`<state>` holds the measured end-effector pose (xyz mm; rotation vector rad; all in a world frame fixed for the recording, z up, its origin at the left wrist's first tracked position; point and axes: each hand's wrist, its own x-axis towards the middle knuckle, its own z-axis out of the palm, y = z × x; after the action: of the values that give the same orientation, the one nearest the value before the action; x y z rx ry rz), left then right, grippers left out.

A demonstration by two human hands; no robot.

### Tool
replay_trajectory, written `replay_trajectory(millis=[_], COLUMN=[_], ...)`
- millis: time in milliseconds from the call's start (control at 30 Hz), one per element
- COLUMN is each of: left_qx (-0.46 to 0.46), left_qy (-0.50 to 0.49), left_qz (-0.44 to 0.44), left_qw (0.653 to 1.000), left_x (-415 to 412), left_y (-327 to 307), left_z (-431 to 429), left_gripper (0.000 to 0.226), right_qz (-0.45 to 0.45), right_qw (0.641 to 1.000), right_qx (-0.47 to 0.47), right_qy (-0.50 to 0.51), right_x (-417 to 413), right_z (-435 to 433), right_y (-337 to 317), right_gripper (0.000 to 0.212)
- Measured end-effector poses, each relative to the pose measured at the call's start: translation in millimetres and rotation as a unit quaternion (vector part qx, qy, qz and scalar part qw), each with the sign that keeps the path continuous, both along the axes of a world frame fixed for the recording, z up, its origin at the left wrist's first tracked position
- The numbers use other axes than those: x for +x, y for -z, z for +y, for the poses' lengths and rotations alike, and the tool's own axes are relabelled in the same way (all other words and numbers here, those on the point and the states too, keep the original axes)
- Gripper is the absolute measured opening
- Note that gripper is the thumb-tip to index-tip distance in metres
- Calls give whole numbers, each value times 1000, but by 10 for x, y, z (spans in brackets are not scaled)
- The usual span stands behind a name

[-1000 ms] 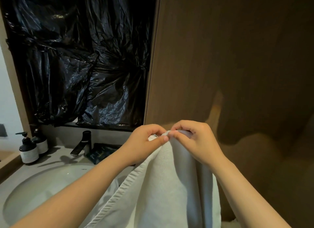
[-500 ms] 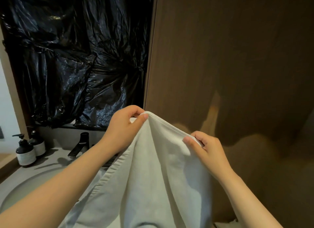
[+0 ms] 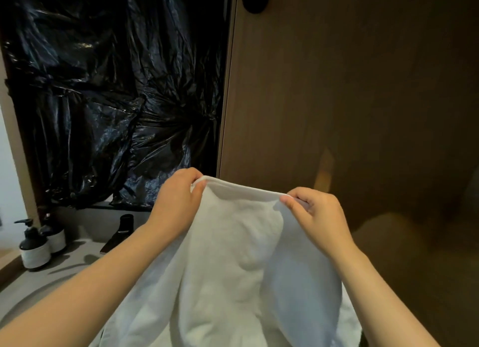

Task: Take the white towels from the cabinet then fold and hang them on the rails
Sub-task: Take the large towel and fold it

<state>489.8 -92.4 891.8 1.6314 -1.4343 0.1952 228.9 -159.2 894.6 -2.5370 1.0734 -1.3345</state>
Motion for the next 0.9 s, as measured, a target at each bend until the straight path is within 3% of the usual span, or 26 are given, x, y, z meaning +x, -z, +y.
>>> replay_trajectory(millis=[133,300,433,533,667,900], left_qx=[21,-6,25,59,80,37], left_qy=[23,149,241,308,279,213], left_qz=[-34,-58,0,37,47,78], left_qw=[999,987,970,949,956,973], left_x=[-37,-279,-457,-550,-573,-508], left_y=[61,127,72,27,49,58], left_z=[64,207,249,243,234,235], left_gripper=[34,45,54,39,5,7], right_qz=[14,69,98,94,79,40], right_qw=[999,996,990,989,992,995], right_qx=[35,23,-19,-22,-2,63], right_qy=[-28,-59,-98,-114,-98,-70], right_x=[95,174,251,259,231,-4], right_z=[43,121,251,295,297,223], right_y=[-36,-48,-90,-136,-109,60], right_gripper=[22,23,23,23,20,21])
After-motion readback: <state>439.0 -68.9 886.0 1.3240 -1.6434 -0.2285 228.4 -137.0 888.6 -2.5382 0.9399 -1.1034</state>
